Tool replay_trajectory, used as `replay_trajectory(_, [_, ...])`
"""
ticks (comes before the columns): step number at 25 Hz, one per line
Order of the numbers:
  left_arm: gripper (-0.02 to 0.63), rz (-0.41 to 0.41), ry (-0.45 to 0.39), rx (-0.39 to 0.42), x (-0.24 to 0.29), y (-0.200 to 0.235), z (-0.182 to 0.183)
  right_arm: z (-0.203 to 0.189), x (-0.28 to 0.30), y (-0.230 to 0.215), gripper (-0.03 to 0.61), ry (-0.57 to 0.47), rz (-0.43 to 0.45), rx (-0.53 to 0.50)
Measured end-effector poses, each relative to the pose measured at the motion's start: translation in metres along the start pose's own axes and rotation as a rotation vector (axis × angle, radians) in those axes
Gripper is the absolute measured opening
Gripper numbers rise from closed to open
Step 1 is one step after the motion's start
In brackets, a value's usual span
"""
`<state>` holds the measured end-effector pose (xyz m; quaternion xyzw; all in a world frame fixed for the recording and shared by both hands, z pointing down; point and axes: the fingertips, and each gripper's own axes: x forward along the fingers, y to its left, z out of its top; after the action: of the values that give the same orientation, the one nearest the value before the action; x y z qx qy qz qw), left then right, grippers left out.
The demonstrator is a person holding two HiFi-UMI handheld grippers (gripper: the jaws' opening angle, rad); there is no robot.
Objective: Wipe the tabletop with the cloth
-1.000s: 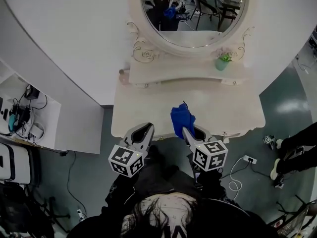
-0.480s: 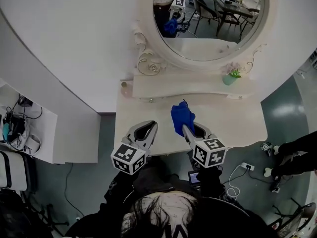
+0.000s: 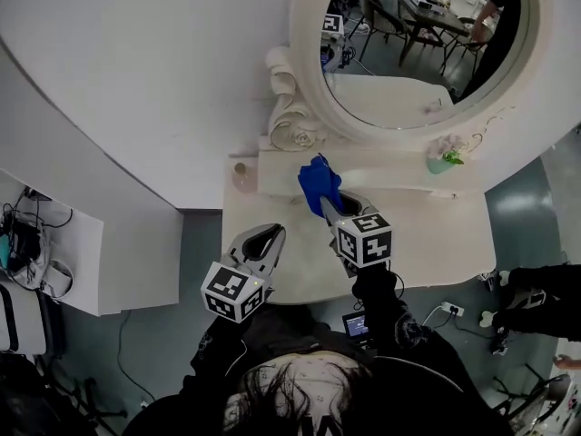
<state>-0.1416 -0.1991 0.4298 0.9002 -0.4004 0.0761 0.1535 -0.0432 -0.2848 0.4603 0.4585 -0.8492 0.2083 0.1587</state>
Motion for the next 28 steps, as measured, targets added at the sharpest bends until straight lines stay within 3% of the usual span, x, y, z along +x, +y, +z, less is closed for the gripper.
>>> replay_trajectory(10, [0.003, 0.005, 0.027, -0.016, -0.008, 0.045, -0.006, -0.016, 0.119, 0.047, 0.084, 0.175, 0.045, -0.234])
replay_trajectory(14, [0.003, 0.004, 0.026, -0.033, -0.012, 0.059, -0.008, -0.035, 0.144, 0.047, 0.084, 0.253, 0.014, -0.324])
replay_trajectory(22, [0.003, 0.006, 0.031, -0.07, -0.003, 0.076, -0.015, -0.035, 0.144, 0.021, 0.084, 0.257, -0.046, -0.369])
replay_trajectory(28, [0.003, -0.014, 0.037, -0.072, 0.015, 0.061, -0.013, -0.036, 0.127, -0.021, 0.084, 0.252, -0.097, -0.336])
